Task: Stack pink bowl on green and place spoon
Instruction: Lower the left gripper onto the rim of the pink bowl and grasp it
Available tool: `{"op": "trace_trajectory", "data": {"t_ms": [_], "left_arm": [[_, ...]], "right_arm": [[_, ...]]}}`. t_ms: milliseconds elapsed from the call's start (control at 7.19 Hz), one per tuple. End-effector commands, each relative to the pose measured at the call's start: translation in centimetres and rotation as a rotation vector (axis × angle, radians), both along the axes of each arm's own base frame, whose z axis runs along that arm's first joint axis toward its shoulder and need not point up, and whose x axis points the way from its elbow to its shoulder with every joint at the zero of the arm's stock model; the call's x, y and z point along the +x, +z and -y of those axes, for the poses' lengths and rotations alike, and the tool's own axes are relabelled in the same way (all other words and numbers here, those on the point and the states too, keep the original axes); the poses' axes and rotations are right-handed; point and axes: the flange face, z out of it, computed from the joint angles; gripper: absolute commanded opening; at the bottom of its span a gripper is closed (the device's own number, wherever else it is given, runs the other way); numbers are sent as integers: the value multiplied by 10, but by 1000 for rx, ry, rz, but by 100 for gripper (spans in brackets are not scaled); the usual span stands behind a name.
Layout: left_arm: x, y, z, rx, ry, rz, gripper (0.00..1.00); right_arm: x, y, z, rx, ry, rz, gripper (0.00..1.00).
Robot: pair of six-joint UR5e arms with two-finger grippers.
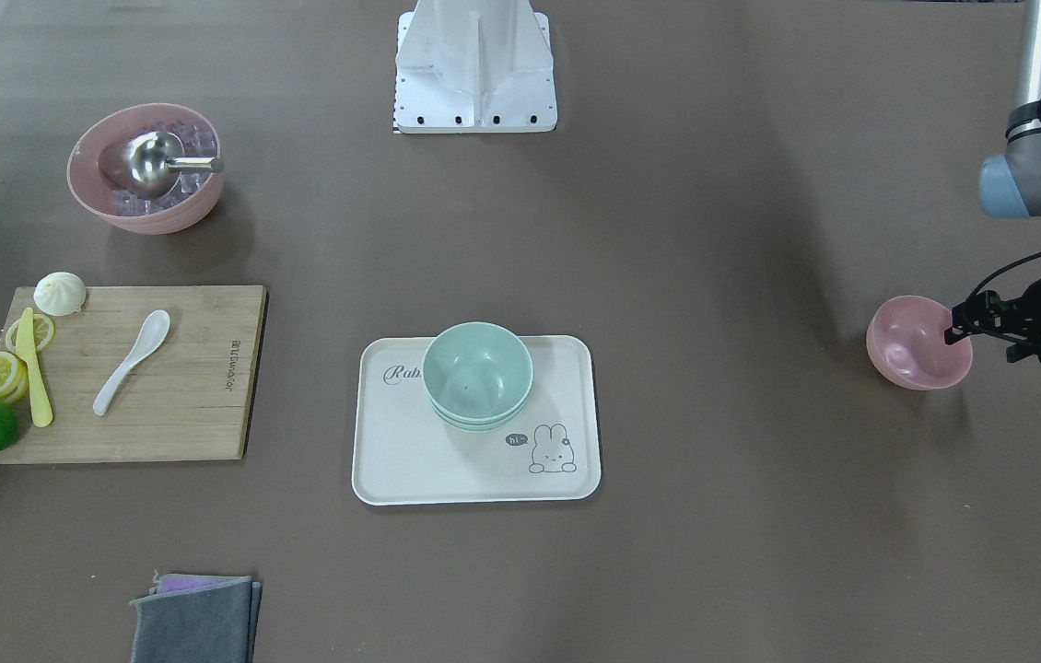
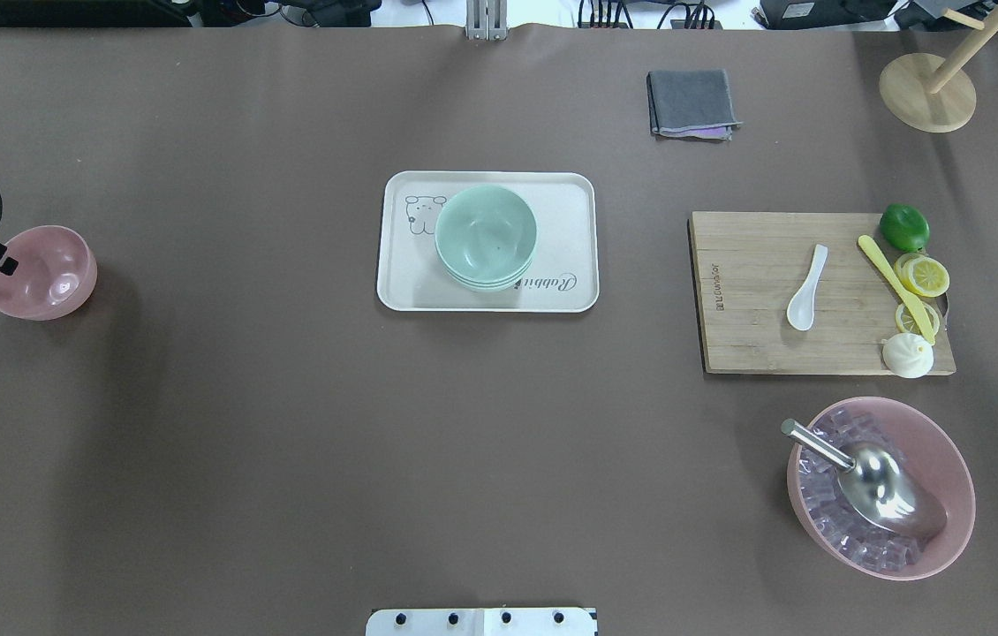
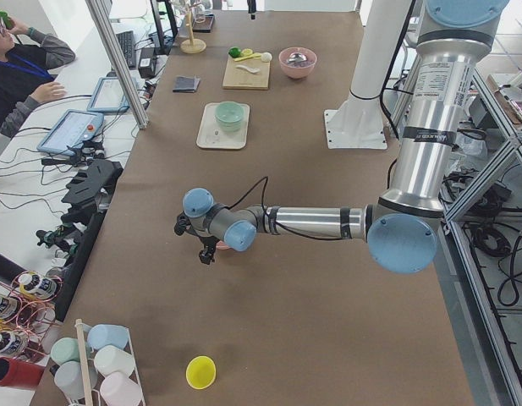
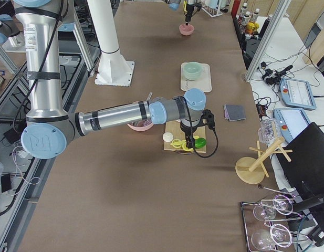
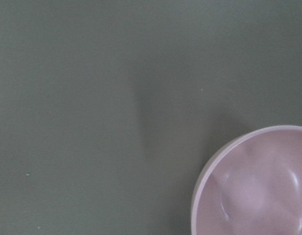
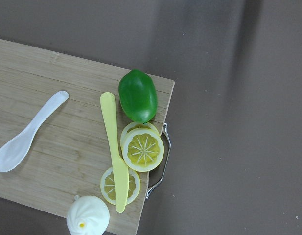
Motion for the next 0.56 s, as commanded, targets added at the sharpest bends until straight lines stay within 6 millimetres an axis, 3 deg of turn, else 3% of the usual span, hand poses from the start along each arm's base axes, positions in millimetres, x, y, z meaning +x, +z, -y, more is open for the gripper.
{"op": "trace_trajectory", "data": {"t_ms": [0,417], "left_arm": [[5,-1,0,1,-2,-9,4],[8,-18,3,11,7,-41,0]], "right_arm": [[0,-2,1,3,0,1,100],[-1,-3,2,6,0,1,100]]}}
